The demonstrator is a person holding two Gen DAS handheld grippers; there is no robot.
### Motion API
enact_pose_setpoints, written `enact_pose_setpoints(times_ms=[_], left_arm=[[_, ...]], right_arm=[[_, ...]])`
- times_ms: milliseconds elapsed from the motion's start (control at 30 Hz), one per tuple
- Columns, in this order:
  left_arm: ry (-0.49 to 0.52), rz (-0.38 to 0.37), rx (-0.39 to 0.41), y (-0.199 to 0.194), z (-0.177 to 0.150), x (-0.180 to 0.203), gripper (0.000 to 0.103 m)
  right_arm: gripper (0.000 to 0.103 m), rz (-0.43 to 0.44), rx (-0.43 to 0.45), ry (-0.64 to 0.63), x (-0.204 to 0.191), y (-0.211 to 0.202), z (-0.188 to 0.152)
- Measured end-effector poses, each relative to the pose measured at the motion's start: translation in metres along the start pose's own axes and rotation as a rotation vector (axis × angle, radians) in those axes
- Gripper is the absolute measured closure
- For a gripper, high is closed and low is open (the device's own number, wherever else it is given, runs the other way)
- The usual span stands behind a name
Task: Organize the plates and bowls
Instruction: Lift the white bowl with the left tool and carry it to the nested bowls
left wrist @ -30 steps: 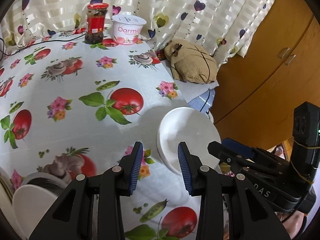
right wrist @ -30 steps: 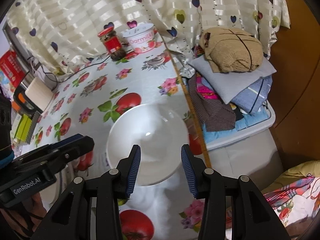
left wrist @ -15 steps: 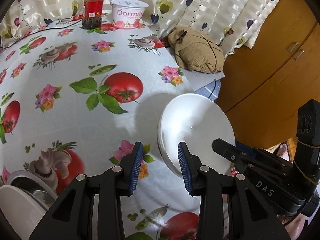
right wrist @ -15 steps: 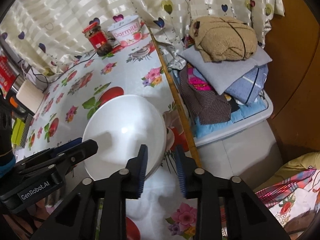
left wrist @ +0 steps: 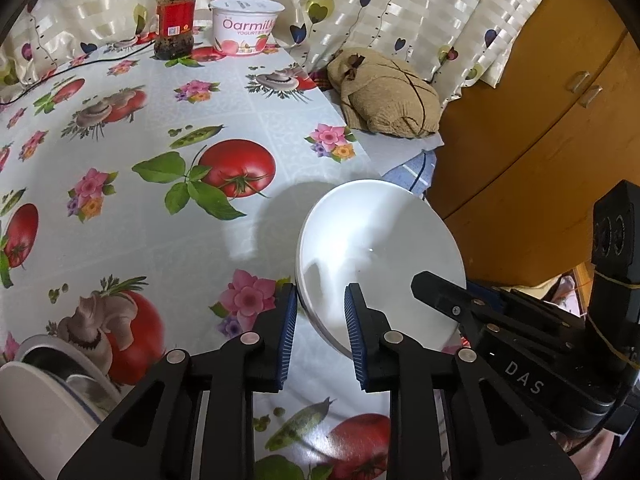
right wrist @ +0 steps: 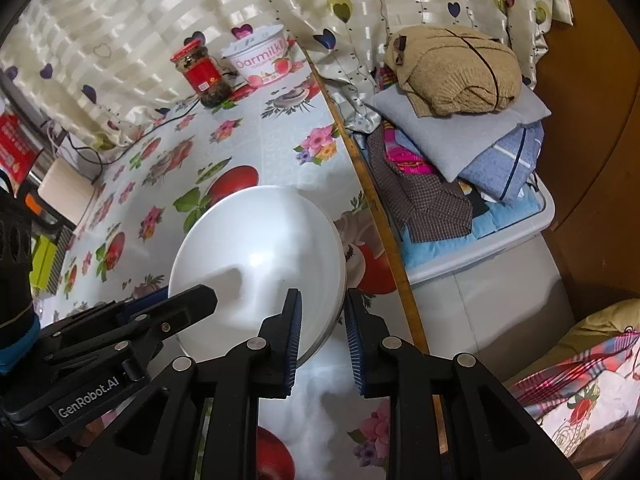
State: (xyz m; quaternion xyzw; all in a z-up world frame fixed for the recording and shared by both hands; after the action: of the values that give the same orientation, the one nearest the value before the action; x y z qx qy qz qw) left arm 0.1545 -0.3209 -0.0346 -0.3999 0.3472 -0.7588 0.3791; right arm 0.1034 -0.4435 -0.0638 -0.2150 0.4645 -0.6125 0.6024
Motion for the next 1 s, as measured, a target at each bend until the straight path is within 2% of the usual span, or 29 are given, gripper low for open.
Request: enact_pose_setpoints(times_ms=[333, 1000], left_arm=[[-0.012, 0.010, 0.049, -0.036, -0.002, -0.006, 0.077], [-0.087, 0.065, 0.195, -0.135, -0.030, -0.053, 0.077]], right_arm=[[0.082, 0.030, 0.033, -0.020, -0.016, -0.023, 0.001], [0.082, 0.115, 0.085, -0.163, -0.109, -0.069, -0.013]])
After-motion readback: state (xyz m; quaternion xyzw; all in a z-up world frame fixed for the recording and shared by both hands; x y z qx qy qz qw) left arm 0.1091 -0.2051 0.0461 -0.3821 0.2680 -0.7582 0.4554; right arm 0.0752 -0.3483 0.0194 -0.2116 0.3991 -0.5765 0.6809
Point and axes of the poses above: each gripper's, at about its wrist camera, not at the fingertips, and y roughly the way its jaws point, x to its right, z to its top, the point moved 3 cm from there along y, roughly the way its jaws point, and after that the axes turned 2 degrees about -z, right-handed, at the moved point
